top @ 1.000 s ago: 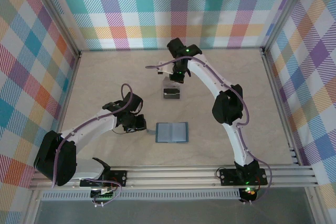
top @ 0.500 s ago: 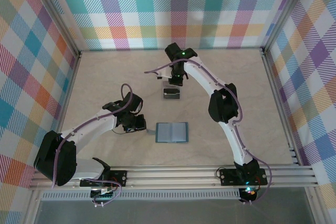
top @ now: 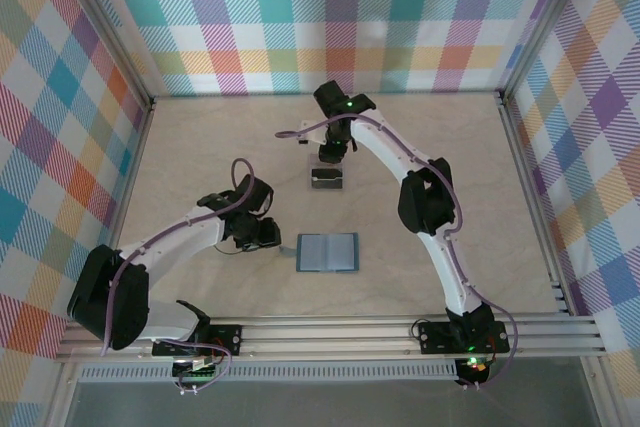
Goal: Take the credit cards out of the card holder
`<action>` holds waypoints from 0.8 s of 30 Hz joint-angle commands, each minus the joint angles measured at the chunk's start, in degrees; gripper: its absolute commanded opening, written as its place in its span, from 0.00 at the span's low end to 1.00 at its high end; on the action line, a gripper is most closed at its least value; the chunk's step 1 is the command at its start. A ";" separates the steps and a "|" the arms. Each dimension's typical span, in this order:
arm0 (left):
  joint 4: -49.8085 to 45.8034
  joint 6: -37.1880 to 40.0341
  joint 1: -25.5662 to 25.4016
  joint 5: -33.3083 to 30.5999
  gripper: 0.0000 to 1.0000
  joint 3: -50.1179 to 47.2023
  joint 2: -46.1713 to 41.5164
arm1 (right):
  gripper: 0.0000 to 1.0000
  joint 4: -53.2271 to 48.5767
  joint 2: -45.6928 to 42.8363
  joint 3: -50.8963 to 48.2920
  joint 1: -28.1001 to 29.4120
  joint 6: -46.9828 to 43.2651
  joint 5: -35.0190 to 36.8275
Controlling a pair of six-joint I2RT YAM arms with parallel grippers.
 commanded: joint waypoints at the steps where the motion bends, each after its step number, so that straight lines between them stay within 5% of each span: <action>1: 3.20 2.05 0.91 -5.46 0.45 2.14 1.94 | 0.56 2.77 -7.44 -3.10 -0.36 8.38 -0.78; 5: 5.47 4.60 1.43 -10.80 0.67 4.05 3.36 | 0.70 10.75 -15.02 -15.11 -0.54 14.68 0.75; 6: 5.85 5.09 1.86 -12.33 0.73 4.52 3.82 | 0.78 13.60 -16.98 -19.62 -0.75 16.02 1.93; 7: 6.04 5.48 2.31 -14.08 0.93 5.16 4.31 | 0.89 15.97 -18.97 -23.47 -0.96 17.23 3.16; 8: 6.14 5.93 2.65 -15.53 1.00 5.52 4.58 | 1.00 17.61 -20.44 -26.42 -1.27 18.37 4.44; 15: 9.47 10.49 6.50 -29.60 1.00 5.43 3.75 | 1.00 31.05 -33.95 -51.39 -7.71 30.10 8.70; 24: 25.47 14.05 17.45 -40.21 1.00 -2.47 0.71 | 1.00 60.13 -48.56 -84.29 -23.90 42.73 4.67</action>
